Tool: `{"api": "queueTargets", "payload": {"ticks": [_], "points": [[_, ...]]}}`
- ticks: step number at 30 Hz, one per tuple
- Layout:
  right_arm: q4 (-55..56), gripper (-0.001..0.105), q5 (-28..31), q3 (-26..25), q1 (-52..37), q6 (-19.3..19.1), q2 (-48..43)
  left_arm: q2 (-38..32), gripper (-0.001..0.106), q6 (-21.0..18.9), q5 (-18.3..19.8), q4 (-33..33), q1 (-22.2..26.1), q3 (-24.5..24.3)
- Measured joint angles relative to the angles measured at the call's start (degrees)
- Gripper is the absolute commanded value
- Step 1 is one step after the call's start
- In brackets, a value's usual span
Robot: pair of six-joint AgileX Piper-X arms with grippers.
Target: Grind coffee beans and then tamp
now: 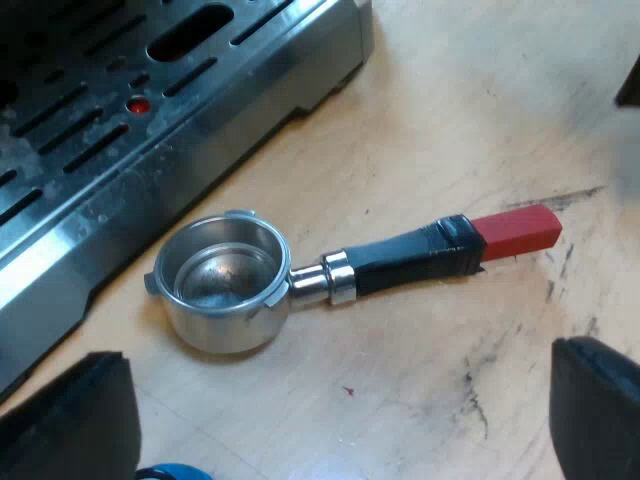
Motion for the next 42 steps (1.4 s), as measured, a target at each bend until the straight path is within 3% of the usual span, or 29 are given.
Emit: {"api": "queueTargets", "payload": {"ticks": [16,23,33,42], "points": [[1.96,0.054,1.54,-9.22,0.00,0.16,-8.96,0.00,0.081,0.00,0.00,4.40,0.00,-7.72],[-0.46,0.054,1.37,-9.58,0.00,0.16,-13.09,0.00,0.077,0.00,0.00,9.41,0.00,-11.62],[-10.61,0.054,-6.04,-9.73,0.00,0.16,-18.81,-0.55,0.077,0.48,-2.08,17.33,0.00,-17.24],[-13.60,0.054,-7.48,-9.36,0.71,-4.45,-18.56,-5.54,0.077,0.48,-2.63,20.09,0.00,-17.40]]}}
